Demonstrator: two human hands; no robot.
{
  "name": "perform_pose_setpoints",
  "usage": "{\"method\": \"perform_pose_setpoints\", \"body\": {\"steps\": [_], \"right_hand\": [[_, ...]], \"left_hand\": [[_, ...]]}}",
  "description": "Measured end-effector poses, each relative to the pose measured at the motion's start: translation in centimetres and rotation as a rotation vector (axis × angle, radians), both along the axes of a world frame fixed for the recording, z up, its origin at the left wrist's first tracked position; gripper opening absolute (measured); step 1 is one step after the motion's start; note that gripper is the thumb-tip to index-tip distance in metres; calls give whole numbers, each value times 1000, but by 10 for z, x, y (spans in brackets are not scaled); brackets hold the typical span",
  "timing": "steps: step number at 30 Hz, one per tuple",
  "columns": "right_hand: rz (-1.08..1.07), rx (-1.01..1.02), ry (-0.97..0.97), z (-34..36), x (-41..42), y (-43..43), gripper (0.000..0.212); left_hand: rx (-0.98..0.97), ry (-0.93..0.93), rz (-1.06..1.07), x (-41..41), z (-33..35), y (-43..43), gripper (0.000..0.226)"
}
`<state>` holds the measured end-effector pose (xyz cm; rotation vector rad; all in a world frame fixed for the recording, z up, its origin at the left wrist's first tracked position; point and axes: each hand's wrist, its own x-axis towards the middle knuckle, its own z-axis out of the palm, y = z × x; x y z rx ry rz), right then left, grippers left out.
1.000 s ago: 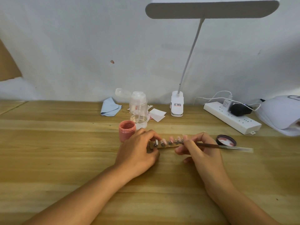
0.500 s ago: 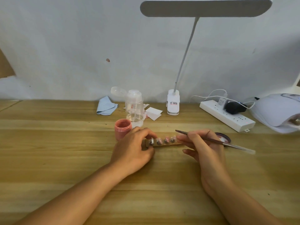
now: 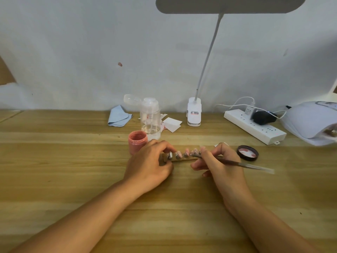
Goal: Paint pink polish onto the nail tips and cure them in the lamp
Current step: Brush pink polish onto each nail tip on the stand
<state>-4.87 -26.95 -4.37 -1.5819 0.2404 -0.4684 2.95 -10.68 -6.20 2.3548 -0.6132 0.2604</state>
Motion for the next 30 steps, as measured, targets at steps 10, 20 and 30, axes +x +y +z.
{"method": "perform_pose_setpoints", "body": {"steps": [10, 20, 30], "right_hand": [[-1, -63, 19, 0, 0, -2, 23], [-7, -31, 11, -1, 1, -2, 22], [-92, 65, -183, 9, -5, 2, 17]], "left_hand": [[-4, -4, 0, 1, -1, -1, 27], [-1, -8, -7, 1, 0, -1, 27], [-25, -15, -30, 1, 2, 0, 29]]}}
